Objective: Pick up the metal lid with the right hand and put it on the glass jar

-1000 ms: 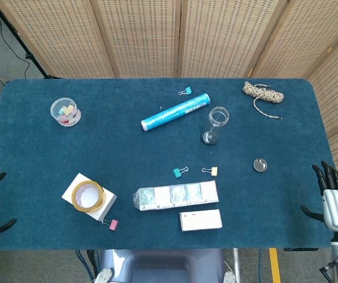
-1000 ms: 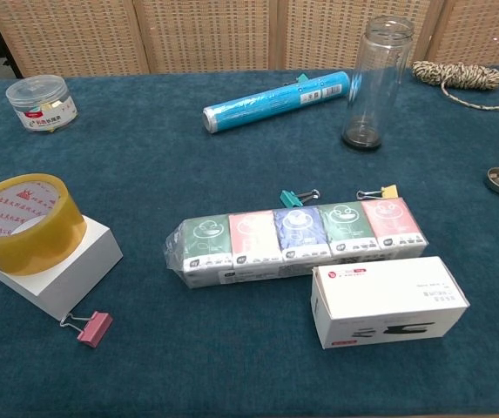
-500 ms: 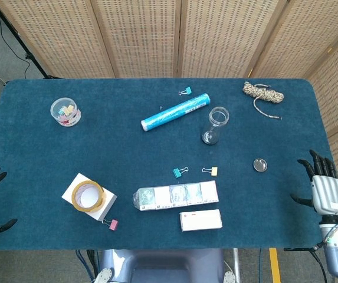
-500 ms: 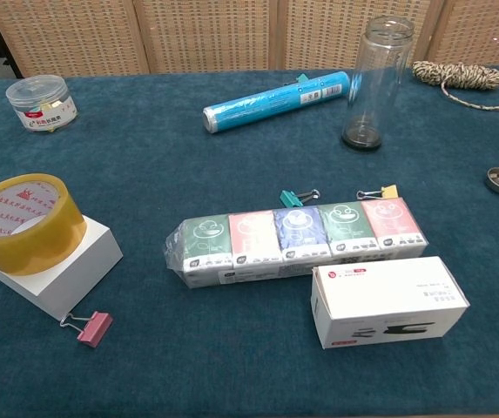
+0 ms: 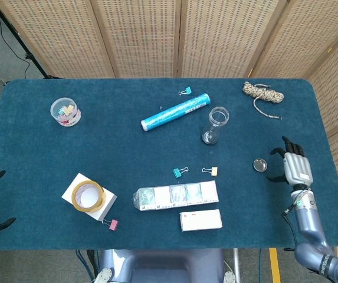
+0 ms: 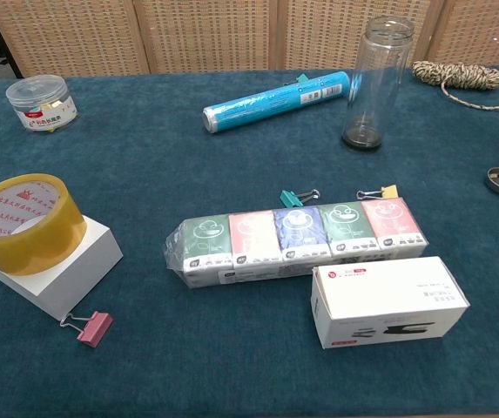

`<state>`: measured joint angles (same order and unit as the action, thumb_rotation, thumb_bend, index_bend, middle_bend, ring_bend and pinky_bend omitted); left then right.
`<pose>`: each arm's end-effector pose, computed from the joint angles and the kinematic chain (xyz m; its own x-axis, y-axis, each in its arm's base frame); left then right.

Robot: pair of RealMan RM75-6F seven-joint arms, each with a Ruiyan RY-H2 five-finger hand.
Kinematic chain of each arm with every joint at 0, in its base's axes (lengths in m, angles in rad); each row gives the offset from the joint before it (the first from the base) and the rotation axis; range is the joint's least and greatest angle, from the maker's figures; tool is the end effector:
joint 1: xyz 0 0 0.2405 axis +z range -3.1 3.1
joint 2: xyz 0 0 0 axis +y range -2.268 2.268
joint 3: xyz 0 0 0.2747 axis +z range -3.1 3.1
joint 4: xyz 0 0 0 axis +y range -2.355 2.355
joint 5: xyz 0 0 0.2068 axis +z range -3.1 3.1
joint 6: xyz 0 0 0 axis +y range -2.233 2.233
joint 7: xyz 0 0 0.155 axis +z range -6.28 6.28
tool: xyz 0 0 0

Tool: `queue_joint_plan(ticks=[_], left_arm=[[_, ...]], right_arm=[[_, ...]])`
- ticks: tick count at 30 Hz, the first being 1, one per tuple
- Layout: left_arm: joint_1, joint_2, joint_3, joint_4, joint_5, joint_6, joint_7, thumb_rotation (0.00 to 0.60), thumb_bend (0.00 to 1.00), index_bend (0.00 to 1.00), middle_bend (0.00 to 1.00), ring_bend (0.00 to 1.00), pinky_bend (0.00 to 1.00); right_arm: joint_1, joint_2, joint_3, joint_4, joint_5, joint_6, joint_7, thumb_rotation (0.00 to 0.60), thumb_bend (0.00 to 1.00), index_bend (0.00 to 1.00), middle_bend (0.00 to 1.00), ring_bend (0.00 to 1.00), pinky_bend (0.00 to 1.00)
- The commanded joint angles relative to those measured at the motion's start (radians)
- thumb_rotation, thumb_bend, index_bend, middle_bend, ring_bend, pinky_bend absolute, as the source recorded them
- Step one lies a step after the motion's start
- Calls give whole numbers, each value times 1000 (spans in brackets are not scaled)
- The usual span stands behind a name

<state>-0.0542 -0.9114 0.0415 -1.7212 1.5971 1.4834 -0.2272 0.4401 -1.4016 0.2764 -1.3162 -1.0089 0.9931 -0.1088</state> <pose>-0.3164 0.1626 0.2095 0.2821 0.1142 0.9526 0.9593 -0.0427 -0.2790 -0.3286 -0.3514 0.0890 0.2762 -0.1619 0.9474 -0.9400 0.1601 0.3014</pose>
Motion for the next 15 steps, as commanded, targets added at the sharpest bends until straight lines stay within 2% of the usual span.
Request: queue_joint_plan(ticks=[1, 7, 15], left_arm=[[-3, 4, -2, 1, -5, -5, -9, 600, 0, 0, 0, 0, 0], [-9, 7, -7, 2, -19, -18, -16, 600, 0, 0, 0, 0, 0], [-19, 13, -9, 1, -28, -37, -20, 600, 0, 0, 0, 0, 0]], right_arm=[[31, -38, 26, 37, 62, -46, -13, 600, 81, 336, 0, 0, 0], [63, -83, 48, 99, 120, -74, -7, 600, 173, 365, 0, 0, 0], [80, -116, 49, 157, 137, -84, 0, 600, 228, 392, 0, 0, 0]])
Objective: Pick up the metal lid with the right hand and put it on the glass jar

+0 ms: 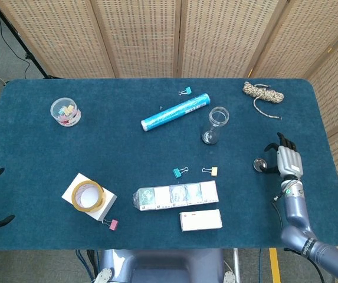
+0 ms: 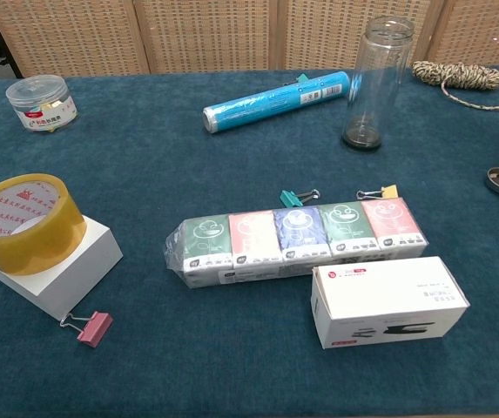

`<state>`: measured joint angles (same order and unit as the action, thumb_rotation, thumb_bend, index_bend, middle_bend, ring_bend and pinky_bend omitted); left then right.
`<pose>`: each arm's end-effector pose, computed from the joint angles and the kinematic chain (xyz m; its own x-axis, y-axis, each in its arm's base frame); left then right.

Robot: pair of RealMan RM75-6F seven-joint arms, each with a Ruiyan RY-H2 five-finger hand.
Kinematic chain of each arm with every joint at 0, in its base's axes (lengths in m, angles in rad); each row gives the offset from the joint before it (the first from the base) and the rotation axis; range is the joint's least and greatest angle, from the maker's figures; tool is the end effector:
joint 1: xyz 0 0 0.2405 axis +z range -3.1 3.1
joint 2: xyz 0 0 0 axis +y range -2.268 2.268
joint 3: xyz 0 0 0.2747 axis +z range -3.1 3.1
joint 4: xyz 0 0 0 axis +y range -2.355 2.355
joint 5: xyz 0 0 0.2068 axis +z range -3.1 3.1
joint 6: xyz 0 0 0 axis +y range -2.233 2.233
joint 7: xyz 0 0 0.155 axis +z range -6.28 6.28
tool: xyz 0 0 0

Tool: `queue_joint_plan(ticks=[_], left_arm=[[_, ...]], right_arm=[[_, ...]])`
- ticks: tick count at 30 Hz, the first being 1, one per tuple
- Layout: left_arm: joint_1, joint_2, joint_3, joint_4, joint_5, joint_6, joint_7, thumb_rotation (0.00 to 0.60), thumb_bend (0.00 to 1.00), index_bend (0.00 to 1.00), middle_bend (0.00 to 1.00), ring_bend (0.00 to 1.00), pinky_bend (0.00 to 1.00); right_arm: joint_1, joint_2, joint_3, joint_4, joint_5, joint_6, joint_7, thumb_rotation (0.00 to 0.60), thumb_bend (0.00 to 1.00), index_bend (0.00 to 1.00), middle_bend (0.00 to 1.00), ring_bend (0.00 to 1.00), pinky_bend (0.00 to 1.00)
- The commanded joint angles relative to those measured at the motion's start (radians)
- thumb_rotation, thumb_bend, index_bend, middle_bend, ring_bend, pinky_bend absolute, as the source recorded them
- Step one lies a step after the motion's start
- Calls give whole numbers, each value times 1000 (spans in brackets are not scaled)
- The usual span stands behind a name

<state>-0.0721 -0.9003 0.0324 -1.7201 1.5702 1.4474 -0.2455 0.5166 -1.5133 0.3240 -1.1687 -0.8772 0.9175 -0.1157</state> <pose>-0.3194 0.1700 0.2115 0.2758 0.1293 0.9525 0.9612 -0.0264 -0.2747 -0.3307 -0.3812 0.0643 0.1985 -0.1655 0.9660 -0.9402 0.2462 0.2354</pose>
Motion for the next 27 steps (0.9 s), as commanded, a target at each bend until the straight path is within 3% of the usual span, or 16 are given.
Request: queue_joint_plan(ticks=[1, 27], left_arm=[[-1, 2, -1, 0, -2, -1, -2, 600, 0, 0, 0, 0, 0], [-1, 4, -1, -2, -5, -1, -7, 600, 0, 0, 0, 0, 0]], right_arm=[[4, -6, 1, 17, 7, -11, 10, 600, 237, 393, 0, 0, 0], [9, -32, -12, 32, 12, -3, 14, 600, 263, 410, 0, 0, 0]])
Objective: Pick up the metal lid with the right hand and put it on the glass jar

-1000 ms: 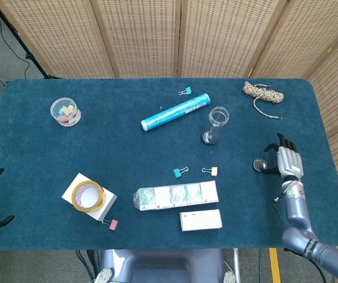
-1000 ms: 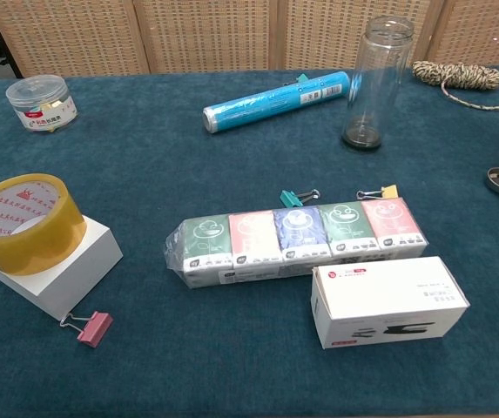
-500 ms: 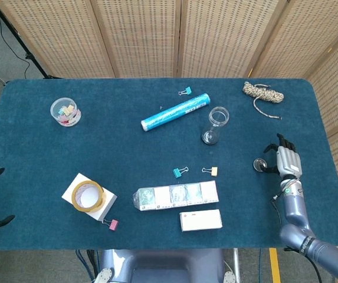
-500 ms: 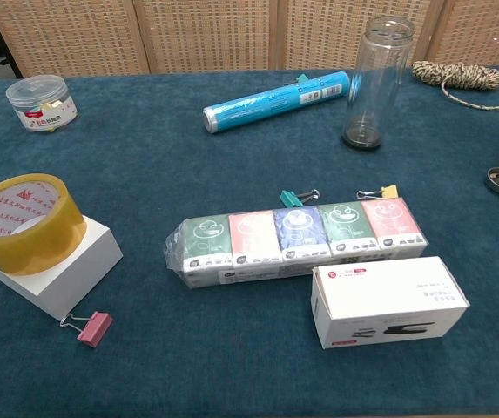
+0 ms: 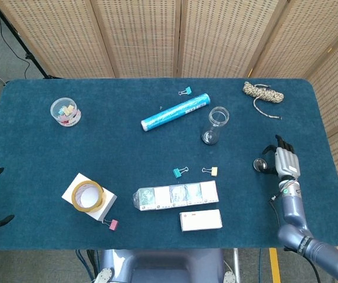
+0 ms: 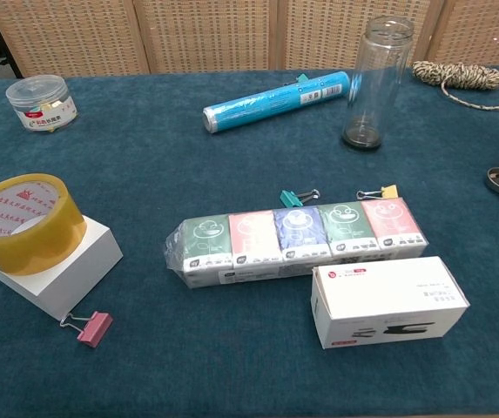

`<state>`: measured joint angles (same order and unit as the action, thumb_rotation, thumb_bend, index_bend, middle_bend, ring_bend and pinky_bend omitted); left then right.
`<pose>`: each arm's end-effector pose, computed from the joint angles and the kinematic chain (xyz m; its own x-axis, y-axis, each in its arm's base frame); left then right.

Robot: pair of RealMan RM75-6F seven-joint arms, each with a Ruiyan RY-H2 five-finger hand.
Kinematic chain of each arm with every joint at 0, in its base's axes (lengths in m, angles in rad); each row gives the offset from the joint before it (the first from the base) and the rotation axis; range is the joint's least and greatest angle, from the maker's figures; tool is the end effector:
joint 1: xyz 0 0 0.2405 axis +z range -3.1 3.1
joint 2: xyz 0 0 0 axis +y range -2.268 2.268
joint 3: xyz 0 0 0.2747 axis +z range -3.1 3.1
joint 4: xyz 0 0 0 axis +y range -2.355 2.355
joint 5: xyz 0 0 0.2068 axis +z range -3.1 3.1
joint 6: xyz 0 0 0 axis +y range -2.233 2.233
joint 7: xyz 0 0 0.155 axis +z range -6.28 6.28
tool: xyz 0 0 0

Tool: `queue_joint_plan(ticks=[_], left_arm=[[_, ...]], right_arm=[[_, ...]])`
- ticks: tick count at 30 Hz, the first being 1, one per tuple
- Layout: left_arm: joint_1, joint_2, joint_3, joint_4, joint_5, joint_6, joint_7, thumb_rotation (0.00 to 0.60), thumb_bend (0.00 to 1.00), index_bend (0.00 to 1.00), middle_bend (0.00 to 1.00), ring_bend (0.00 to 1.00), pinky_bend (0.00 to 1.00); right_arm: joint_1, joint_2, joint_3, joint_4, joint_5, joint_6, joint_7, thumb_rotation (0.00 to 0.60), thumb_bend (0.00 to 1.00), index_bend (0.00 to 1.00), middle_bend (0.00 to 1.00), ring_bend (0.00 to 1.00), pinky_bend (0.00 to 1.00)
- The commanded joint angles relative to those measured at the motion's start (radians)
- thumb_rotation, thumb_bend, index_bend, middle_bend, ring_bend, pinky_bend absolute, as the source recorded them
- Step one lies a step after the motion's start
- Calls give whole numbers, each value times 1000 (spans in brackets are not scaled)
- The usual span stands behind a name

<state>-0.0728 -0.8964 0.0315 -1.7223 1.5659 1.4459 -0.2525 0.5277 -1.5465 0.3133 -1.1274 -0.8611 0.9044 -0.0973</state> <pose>-0.3195 0.1704 0.2128 0.2703 0.1287 0.9541 0.9627 -0.0219 -0.2697 -0.3341 -0.3819 0.0530 0.1774 -0.1780 0.9679 -0.9394 0.2626 0.2204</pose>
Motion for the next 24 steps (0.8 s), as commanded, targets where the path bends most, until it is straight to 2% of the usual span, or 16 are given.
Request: queue_joint_plan(ticks=[1, 14, 24], left_arm=[[0, 0, 0, 0, -1, 1, 0, 600, 0, 0, 0, 0, 0], [2, 0, -1, 0, -1, 4, -3, 600, 0, 0, 0, 0, 0], [1, -4, -3, -3, -5, 2, 4, 600, 0, 0, 0, 0, 0]], right_arm=[[-3, 2, -2, -13, -6, 13, -6, 600, 263, 410, 0, 0, 0], [3, -20, -11, 25, 11, -7, -17, 600, 268, 419, 0, 0, 0], [5, -32, -11, 62, 20, -33, -9, 600, 329, 462, 0, 0, 0]])
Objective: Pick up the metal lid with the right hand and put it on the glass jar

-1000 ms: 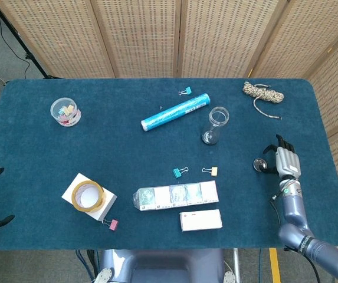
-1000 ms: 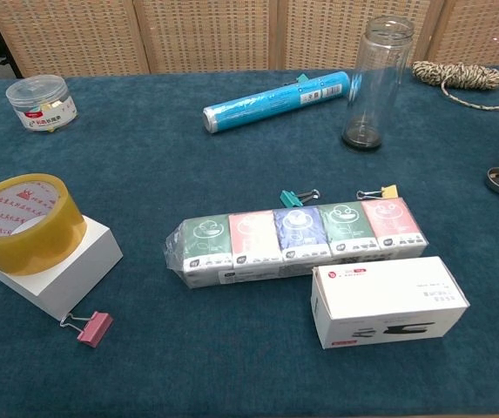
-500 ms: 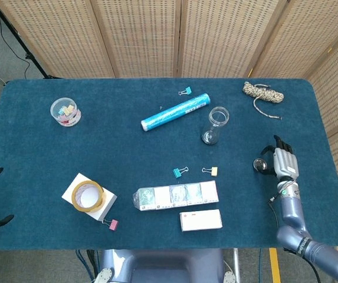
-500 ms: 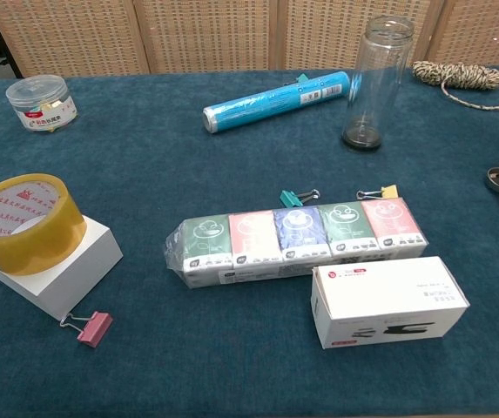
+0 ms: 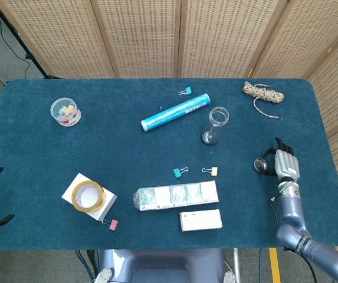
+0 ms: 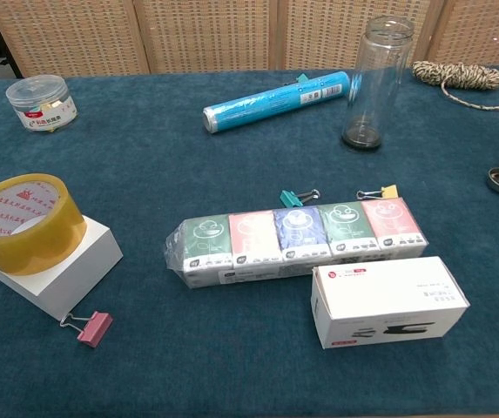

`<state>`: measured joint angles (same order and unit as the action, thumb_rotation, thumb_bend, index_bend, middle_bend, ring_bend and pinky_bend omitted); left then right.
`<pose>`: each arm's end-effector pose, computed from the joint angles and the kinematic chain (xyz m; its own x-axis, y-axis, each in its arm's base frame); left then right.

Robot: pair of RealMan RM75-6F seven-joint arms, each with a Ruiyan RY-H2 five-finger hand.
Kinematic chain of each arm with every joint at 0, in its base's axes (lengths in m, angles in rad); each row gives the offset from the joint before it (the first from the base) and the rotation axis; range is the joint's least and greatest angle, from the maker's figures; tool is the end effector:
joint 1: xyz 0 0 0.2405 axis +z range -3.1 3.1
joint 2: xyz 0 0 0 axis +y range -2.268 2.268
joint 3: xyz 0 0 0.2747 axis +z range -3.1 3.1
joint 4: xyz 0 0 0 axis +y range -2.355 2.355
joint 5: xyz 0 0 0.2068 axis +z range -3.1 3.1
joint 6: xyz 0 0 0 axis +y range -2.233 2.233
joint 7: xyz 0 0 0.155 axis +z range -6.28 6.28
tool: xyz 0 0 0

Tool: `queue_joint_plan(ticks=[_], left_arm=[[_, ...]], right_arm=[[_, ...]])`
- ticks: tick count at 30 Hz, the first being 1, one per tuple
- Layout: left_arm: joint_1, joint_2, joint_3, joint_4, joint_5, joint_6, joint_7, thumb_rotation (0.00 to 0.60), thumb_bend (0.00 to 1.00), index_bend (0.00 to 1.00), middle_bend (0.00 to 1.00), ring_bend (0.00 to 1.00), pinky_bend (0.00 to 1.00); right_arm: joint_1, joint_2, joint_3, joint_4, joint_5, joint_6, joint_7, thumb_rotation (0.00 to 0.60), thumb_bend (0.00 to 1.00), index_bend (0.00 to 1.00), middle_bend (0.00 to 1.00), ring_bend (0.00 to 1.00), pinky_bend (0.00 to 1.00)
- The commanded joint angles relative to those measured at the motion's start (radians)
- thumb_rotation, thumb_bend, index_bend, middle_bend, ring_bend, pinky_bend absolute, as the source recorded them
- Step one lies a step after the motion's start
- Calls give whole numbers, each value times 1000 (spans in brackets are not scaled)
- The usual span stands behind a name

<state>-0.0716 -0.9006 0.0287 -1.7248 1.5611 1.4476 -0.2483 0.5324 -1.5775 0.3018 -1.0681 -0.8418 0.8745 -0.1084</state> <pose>-0.3193 0.1706 0.2121 0.2673 0.1241 0.9556 0.9635 -0.0182 -0.2672 -0.3448 -0.3808 0.0438 0.1909 -0.2067 0.9596 -0.9258 0.2871 0.2460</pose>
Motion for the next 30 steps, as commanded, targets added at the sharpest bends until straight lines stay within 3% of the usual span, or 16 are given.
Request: queue_joint_plan(ticks=[1, 6, 18, 30], left_arm=[[0, 0, 0, -1, -1, 0, 0, 600, 0, 0, 0, 0, 0], [1, -1, -1, -2, -2, 1, 1, 600, 0, 0, 0, 0, 0], [2, -1, -1, -1, -1, 4, -1, 600, 0, 0, 0, 0, 0], [1, 0, -1, 0, 0, 2, -3, 600, 0, 0, 0, 0, 0]], right_arm=[[1, -1, 1, 5, 1, -5, 4, 600, 335, 470, 0, 0, 0], [1, -3, -2, 14, 4, -13, -1, 600, 357, 496, 0, 0, 0], [-1, -9, -2, 27, 4, -16, -1, 600, 569, 549, 0, 0, 0], [-4, -10, 0, 29, -6, -11, 7, 600, 581, 621, 0, 0, 0]])
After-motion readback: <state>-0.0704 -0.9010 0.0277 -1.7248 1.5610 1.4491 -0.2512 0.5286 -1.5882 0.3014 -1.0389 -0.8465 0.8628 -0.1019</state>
